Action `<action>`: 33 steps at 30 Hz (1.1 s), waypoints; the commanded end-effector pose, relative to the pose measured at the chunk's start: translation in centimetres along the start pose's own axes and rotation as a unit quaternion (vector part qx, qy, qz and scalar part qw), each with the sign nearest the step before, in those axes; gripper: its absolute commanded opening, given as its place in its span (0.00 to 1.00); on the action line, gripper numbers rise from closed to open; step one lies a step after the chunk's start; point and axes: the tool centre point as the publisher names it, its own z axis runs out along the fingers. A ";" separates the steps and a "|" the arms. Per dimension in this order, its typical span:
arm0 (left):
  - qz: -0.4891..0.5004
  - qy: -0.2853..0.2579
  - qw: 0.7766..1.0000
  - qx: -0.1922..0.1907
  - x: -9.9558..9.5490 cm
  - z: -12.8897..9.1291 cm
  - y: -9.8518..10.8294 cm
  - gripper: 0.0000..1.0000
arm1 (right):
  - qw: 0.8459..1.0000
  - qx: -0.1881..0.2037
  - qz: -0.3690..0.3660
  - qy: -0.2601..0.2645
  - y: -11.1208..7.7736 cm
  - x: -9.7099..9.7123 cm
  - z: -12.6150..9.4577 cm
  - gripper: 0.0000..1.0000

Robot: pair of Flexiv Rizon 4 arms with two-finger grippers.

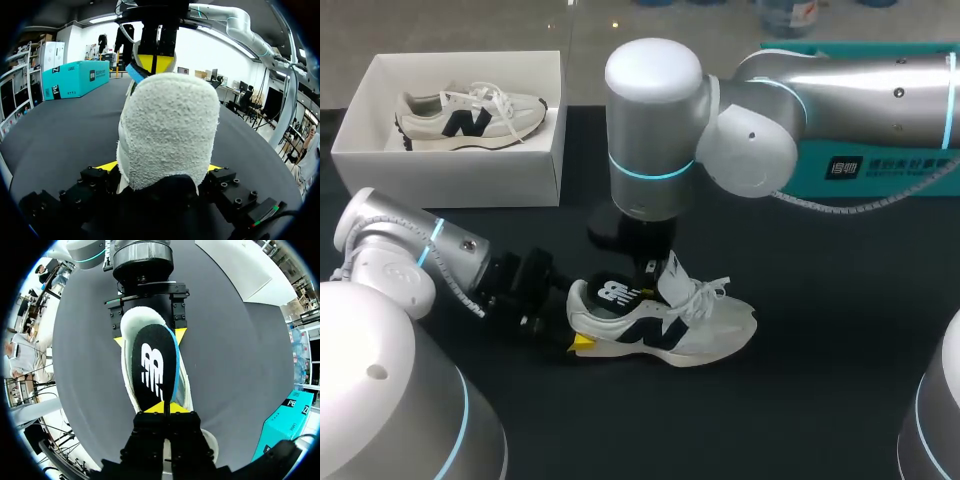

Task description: Take the shoe out of the shoebox, open the shoe tongue, remove and reinsert the insole, then place the shoe into the shoebox

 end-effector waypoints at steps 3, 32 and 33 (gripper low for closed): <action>0.000 0.001 1.000 -0.001 -0.1 0.3 0.2 0.00 | 1.000 -0.015 -0.006 -0.008 -0.1 -0.7 -0.3 0.00; 0.000 0.001 1.000 -0.001 -0.1 0.3 0.2 0.00 | 0.996 -0.044 -0.071 -0.013 3.5 -1.8 -1.0 1.00; 0.000 0.001 1.000 -0.001 -0.1 0.3 0.2 0.00 | 0.996 -0.044 -0.071 -0.015 3.5 -1.8 -1.1 1.00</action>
